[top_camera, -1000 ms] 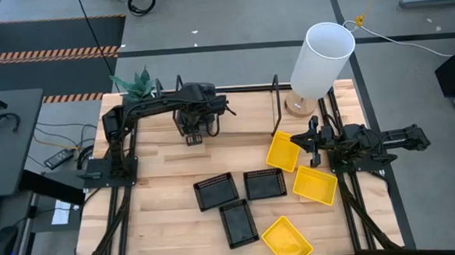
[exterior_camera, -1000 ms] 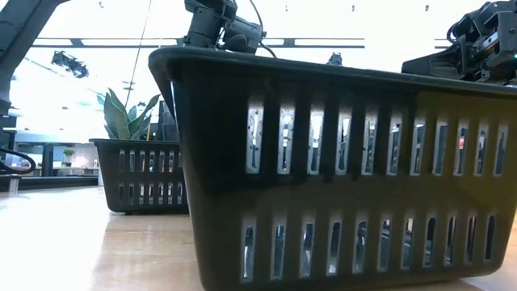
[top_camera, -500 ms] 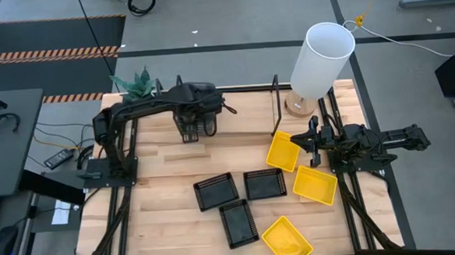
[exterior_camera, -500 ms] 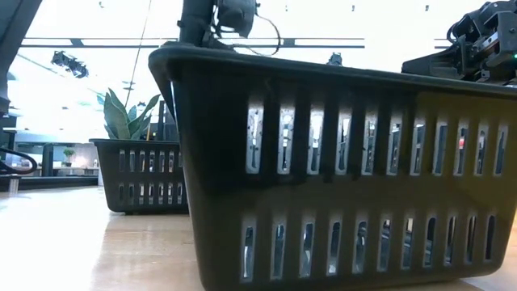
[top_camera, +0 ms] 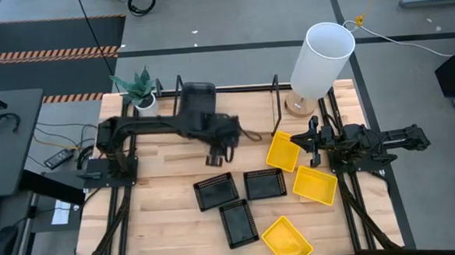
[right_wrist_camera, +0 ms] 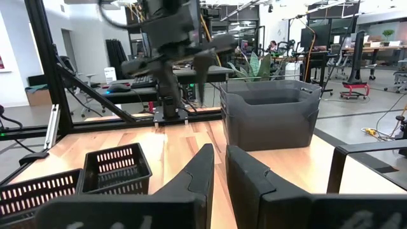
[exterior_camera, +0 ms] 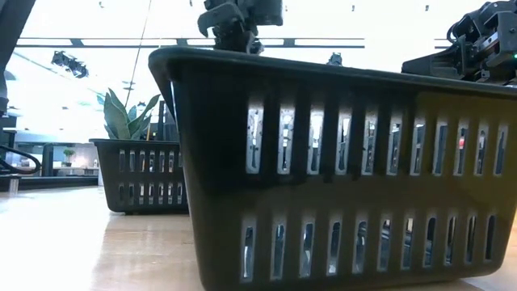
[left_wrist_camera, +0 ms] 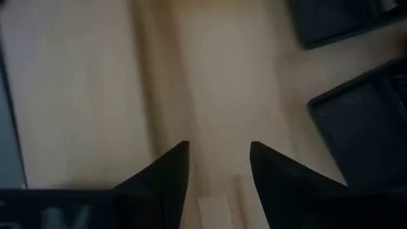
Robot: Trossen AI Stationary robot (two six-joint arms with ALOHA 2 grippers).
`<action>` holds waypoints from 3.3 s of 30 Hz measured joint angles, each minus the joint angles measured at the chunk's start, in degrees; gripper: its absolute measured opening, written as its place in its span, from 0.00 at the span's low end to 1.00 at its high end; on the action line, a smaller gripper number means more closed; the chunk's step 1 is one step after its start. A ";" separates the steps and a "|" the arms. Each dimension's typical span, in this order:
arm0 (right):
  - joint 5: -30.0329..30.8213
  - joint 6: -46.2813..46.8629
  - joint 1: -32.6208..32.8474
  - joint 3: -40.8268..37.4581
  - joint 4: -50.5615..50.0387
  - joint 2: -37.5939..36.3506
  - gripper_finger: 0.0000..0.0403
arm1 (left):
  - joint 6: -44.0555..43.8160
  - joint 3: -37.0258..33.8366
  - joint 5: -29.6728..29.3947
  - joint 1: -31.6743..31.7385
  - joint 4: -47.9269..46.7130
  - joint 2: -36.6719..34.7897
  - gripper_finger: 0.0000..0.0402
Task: Stack baskets on shelf by color
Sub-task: Stack the top right black basket on the top left black basket
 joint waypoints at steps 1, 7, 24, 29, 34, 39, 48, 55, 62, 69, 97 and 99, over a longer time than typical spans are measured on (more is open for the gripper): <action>0.02 0.00 0.00 0.00 -0.02 0.00 0.11 | 1.72 0.01 0.00 -1.06 0.86 0.80 0.43; 0.00 0.00 -0.02 -0.02 -0.02 0.00 0.11 | 17.63 -0.01 -0.61 -6.36 2.63 6.38 0.43; 0.00 -0.01 0.00 -0.01 0.05 0.00 0.11 | 39.41 0.10 -6.74 -15.33 15.67 12.31 0.43; -0.05 0.00 -0.02 0.00 0.15 0.00 0.11 | 39.85 -0.01 -8.41 -15.32 15.83 13.96 0.43; -0.30 0.00 -0.02 0.02 0.59 0.26 0.11 | 41.03 -0.03 -9.22 -15.22 16.82 15.13 0.43; -0.31 -0.01 0.00 0.02 0.97 0.55 0.11 | 42.28 -0.01 -8.59 -15.04 17.53 15.51 0.43; -0.09 0.00 0.00 0.01 1.76 0.66 0.11 | 42.73 0.01 -7.51 -13.56 17.58 16.90 0.43; -0.01 0.00 -0.01 0.01 1.77 0.66 0.11 | 43.45 0.13 -5.58 -13.03 17.31 18.02 0.43; 0.03 -0.01 -0.01 0.00 1.80 0.66 0.11 | 45.12 0.00 -4.53 -13.65 17.49 19.63 0.43; 0.05 -0.01 0.00 0.00 2.66 0.66 0.11 | 45.08 0.01 -4.53 -13.86 17.60 19.68 0.42; 0.04 0.00 -0.01 0.00 3.43 0.66 0.11 | 39.93 0.04 -7.03 -16.39 11.33 10.26 0.02; 0.04 0.00 0.00 0.00 3.44 0.66 0.11 | 36.99 0.04 -3.86 -17.22 8.81 8.13 0.02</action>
